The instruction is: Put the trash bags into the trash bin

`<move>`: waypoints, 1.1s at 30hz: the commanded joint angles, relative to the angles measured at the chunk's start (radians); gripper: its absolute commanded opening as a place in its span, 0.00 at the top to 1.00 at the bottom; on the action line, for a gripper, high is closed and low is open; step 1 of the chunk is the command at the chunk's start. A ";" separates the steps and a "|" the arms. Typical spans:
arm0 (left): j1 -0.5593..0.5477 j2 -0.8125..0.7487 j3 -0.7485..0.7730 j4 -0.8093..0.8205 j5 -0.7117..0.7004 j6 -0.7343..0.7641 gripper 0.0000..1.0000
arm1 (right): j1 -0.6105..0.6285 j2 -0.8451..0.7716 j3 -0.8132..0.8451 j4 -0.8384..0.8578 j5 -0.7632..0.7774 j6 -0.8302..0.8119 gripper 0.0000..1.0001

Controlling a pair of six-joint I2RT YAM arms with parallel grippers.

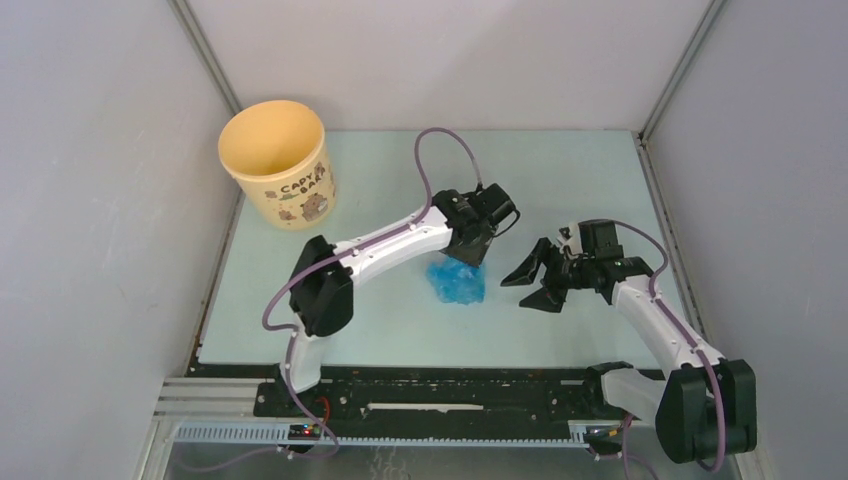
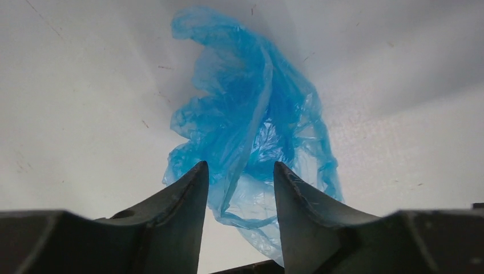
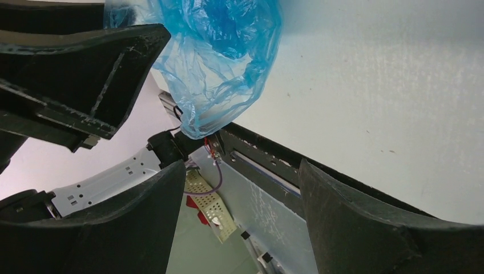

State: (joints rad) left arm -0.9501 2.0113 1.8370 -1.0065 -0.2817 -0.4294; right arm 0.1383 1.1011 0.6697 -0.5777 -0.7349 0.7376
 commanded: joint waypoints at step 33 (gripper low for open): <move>0.146 -0.575 -0.534 0.552 0.334 -0.289 1.00 | 0.134 0.058 -0.010 0.376 -0.100 0.521 0.18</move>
State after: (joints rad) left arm -0.8082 1.4647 1.3060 -0.5373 -0.0010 -0.6567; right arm 0.2279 1.1862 0.6662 -0.3256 -0.8215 1.0767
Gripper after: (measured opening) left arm 0.005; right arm 0.829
